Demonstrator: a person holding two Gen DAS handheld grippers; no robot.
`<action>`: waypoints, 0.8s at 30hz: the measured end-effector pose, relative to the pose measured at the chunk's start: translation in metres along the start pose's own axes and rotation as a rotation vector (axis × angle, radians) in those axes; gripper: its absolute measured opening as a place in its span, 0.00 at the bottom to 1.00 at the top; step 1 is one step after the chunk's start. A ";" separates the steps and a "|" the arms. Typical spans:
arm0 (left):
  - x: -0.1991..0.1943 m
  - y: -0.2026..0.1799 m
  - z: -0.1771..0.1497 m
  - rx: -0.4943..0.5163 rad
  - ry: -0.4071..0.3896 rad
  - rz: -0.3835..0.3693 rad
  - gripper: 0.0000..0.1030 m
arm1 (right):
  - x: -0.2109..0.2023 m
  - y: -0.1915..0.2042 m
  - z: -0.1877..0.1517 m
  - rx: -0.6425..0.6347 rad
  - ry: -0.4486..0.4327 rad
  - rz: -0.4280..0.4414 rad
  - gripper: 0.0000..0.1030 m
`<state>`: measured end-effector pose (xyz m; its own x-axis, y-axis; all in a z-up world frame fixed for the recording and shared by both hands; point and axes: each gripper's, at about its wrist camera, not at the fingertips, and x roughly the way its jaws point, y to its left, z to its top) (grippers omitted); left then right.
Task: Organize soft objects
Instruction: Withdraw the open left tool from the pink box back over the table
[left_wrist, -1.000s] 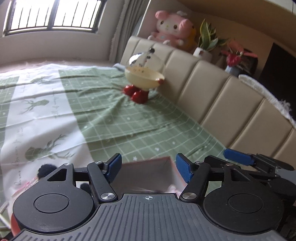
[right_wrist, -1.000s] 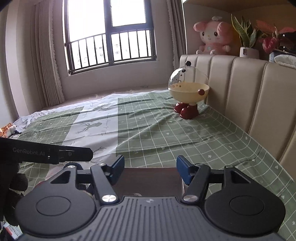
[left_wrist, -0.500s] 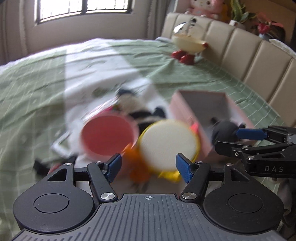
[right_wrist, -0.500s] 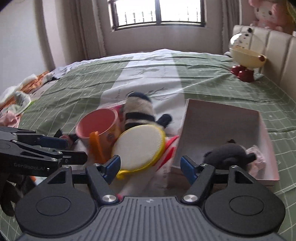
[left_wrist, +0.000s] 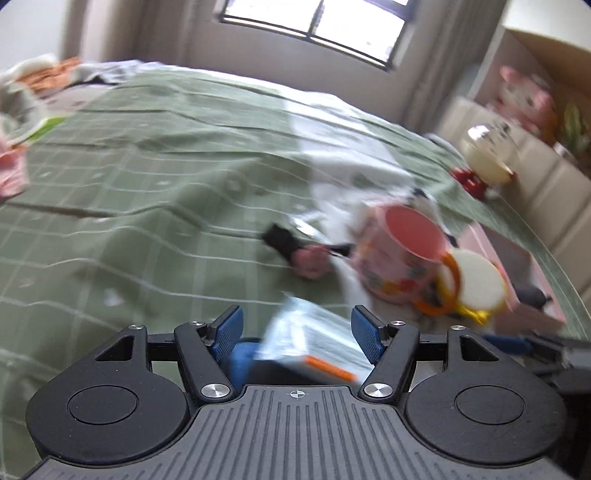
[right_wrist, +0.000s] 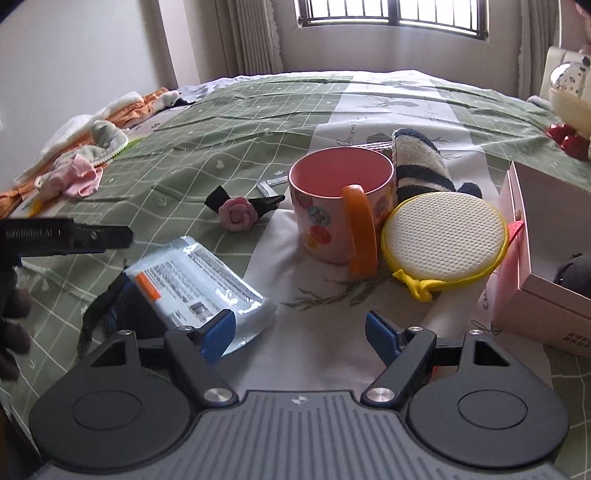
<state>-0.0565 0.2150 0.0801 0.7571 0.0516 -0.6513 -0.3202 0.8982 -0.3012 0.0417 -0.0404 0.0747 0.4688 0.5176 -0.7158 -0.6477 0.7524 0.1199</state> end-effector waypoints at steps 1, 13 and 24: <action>0.001 0.011 0.001 -0.034 0.007 0.004 0.67 | -0.002 0.000 -0.003 -0.009 -0.002 -0.002 0.76; 0.029 0.022 0.018 -0.021 0.024 -0.118 0.67 | 0.009 -0.008 -0.036 0.075 -0.049 -0.051 0.77; 0.111 -0.009 0.095 0.011 0.115 -0.166 0.67 | 0.017 0.000 -0.067 -0.001 -0.110 -0.088 0.85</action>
<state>0.0847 0.2537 0.0764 0.7285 -0.1476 -0.6689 -0.1897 0.8949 -0.4040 0.0095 -0.0590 0.0164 0.5871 0.4912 -0.6435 -0.6019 0.7964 0.0588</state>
